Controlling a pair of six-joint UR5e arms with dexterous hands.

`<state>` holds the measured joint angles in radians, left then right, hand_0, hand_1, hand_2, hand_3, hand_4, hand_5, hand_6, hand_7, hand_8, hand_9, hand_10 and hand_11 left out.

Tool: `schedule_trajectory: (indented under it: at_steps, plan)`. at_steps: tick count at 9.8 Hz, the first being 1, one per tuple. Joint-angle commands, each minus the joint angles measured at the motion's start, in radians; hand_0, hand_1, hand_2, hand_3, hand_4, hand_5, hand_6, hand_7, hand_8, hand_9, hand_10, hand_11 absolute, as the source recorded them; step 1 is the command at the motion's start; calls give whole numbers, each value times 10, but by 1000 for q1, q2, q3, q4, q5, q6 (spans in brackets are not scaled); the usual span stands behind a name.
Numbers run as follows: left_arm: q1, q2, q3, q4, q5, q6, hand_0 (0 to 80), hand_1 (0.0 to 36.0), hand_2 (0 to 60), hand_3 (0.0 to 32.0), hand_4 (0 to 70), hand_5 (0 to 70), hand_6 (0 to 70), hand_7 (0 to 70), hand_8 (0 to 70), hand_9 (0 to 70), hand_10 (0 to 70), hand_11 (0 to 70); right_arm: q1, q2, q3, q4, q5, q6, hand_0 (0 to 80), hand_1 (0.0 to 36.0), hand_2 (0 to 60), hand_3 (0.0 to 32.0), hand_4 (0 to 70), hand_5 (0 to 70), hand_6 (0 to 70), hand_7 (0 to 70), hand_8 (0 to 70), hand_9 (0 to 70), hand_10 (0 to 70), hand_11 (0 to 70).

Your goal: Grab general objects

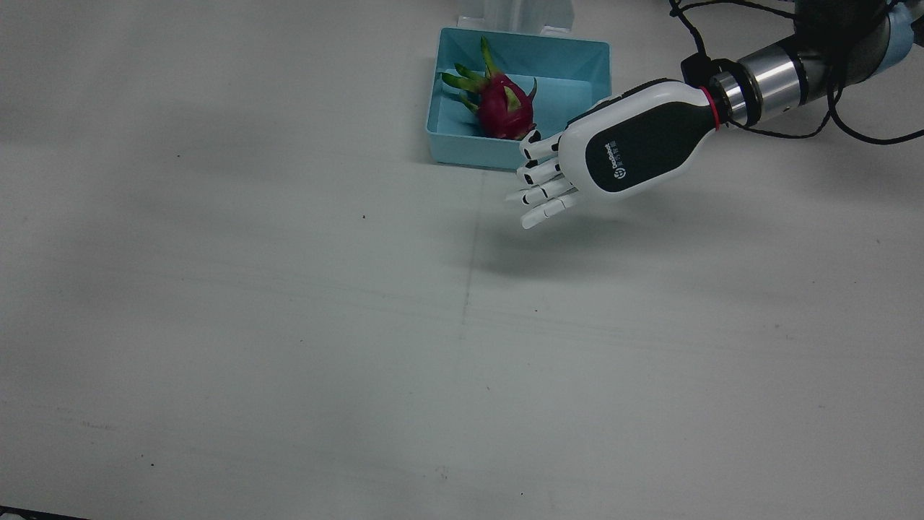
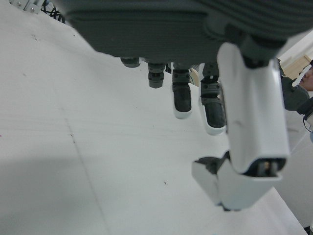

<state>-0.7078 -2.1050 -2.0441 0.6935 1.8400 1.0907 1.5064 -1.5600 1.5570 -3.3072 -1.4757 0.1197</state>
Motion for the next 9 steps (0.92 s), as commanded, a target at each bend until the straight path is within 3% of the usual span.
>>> schedule_trajectory:
  at_steps: [1,2,4,5,6,7,9]
  plan:
    - [-62,0,105,-156,-94,-106,800,360,600,0,306,700,192,700,66,141,0,0,0,0,0,0,0,0,0,0,0,0,0,0,0,0,0,0,0,0]
    - [-96,6,166,-243,-116,-168,800,360,600,0,354,700,220,700,66,149,0,0,0,0,0,0,0,0,0,0,0,0,0,0,0,0,0,0,0,0]
    - [-178,52,238,-378,-123,-251,800,360,600,0,319,700,182,700,26,135,0,0,0,0,0,0,0,0,0,0,0,0,0,0,0,0,0,0,0,0]
    - [-223,122,243,-459,-154,-290,800,360,600,0,362,700,200,700,30,134,0,0,0,0,0,0,0,0,0,0,0,0,0,0,0,0,0,0,0,0]
    - [-266,235,261,-597,-232,-361,764,360,600,0,340,700,181,691,26,124,0,0,0,0,0,0,0,0,0,0,0,0,0,0,0,0,0,0,0,0]
    - [-287,337,319,-755,-301,-441,800,360,600,0,381,700,213,700,32,129,0,0,0,0,0,0,0,0,0,0,0,0,0,0,0,0,0,0,0,0]
    - [-344,364,413,-837,-340,-479,800,360,600,0,352,700,210,700,32,133,0,0,-2,0,0,0,0,0,0,0,0,0,0,0,0,0,0,0,0,0]
